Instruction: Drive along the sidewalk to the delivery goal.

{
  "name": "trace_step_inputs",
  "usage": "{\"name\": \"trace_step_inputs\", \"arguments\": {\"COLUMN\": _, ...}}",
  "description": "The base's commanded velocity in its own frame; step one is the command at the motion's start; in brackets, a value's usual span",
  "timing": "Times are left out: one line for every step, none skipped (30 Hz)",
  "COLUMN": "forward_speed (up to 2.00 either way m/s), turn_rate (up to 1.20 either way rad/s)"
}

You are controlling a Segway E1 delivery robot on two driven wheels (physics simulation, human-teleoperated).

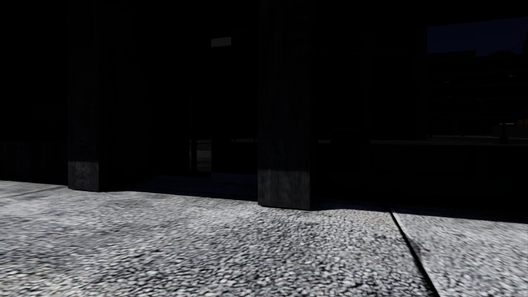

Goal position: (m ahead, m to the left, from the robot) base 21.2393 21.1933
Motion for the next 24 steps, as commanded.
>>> {"name": "trace_step_inputs", "arguments": {"forward_speed": 0.0, "turn_rate": 0.0}}
{"name": "trace_step_inputs", "arguments": {"forward_speed": 0.0, "turn_rate": 0.0}}
{"name": "trace_step_inputs", "arguments": {"forward_speed": 0.0, "turn_rate": 0.0}}
{"name": "trace_step_inputs", "arguments": {"forward_speed": 0.0, "turn_rate": 0.0}}
{"name": "trace_step_inputs", "arguments": {"forward_speed": 0.0, "turn_rate": 0.0}}
{"name": "trace_step_inputs", "arguments": {"forward_speed": 0.0, "turn_rate": 0.0}}
{"name": "trace_step_inputs", "arguments": {"forward_speed": 0.0, "turn_rate": 0.0}}
{"name": "trace_step_inputs", "arguments": {"forward_speed": 0.0, "turn_rate": 0.0}}
{"name": "trace_step_inputs", "arguments": {"forward_speed": 0.0, "turn_rate": 0.0}}
{"name": "trace_step_inputs", "arguments": {"forward_speed": 0.0, "turn_rate": 0.0}}
{"name": "trace_step_inputs", "arguments": {"forward_speed": 0.0, "turn_rate": 0.0}}
{"name": "trace_step_inputs", "arguments": {"forward_speed": 0.0, "turn_rate": 0.0}}
{"name": "trace_step_inputs", "arguments": {"forward_speed": 0.0, "turn_rate": 0.0}}
{"name": "trace_step_inputs", "arguments": {"forward_speed": 0.0, "turn_rate": 0.0}}
{"name": "trace_step_inputs", "arguments": {"forward_speed": 0.0, "turn_rate": 0.0}}
{"name": "trace_step_inputs", "arguments": {"forward_speed": 0.0, "turn_rate": 0.0}}
{"name": "trace_step_inputs", "arguments": {"forward_speed": 0.0, "turn_rate": 0.0}}
{"name": "trace_step_inputs", "arguments": {"forward_speed": 0.0, "turn_rate": 0.0}}
{"name": "trace_step_inputs", "arguments": {"forward_speed": 0.0, "turn_rate": 0.0}}
{"name": "trace_step_inputs", "arguments": {"forward_speed": 0.0, "turn_rate": 0.0}}
{"name": "trace_step_inputs", "arguments": {"forward_speed": 0.0, "turn_rate": 0.0}}
{"name": "trace_step_inputs", "arguments": {"forward_speed": 0.0, "turn_rate": 0.0}}
{"name": "trace_step_inputs", "arguments": {"forward_speed": 0.0, "turn_rate": 0.0}}
{"name": "trace_step_inputs", "arguments": {"forward_speed": 0.0, "turn_rate": 0.0}}
